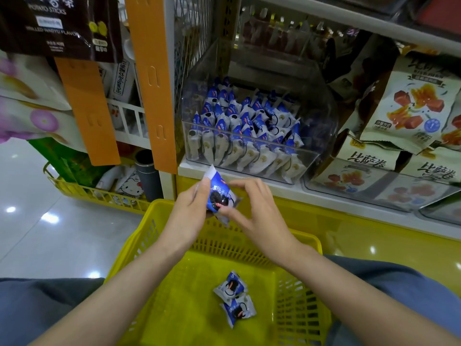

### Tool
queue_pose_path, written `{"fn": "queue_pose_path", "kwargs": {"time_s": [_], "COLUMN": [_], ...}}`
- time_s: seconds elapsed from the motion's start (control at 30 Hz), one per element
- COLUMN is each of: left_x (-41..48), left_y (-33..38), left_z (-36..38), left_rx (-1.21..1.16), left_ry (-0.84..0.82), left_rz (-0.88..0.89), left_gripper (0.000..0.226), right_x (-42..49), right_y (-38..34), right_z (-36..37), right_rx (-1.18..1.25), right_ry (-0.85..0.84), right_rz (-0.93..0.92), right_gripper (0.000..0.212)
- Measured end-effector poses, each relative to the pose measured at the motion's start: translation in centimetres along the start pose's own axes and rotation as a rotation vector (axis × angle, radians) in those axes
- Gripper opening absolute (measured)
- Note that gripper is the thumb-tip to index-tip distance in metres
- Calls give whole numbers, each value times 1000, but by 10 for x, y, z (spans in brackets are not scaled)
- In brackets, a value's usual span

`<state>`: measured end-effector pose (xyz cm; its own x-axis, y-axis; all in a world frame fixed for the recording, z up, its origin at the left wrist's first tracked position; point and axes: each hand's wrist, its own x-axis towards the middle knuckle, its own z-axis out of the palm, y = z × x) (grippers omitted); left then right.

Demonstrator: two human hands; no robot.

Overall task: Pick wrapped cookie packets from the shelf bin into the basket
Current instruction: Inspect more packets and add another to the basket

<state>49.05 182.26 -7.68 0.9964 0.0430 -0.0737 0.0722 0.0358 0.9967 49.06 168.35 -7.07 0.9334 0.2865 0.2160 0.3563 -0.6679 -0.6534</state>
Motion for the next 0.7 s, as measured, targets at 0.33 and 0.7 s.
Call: {"fn": "queue_pose_path", "kwargs": {"time_s": [0.33,0.7], "left_x": [11,20], "left_y": [10,50], "left_z": [-13,-4], "left_rx": [-274,251], "left_ry": [87,2], "left_rz": [-192,308], "left_gripper": [32,17], "right_x": [11,11], "right_y": [-4,-21], "right_z": [-15,-30], "right_rx": [836,755], "right_ry": [-154,-118], "right_rz": [400,233], "right_gripper": [19,20]}}
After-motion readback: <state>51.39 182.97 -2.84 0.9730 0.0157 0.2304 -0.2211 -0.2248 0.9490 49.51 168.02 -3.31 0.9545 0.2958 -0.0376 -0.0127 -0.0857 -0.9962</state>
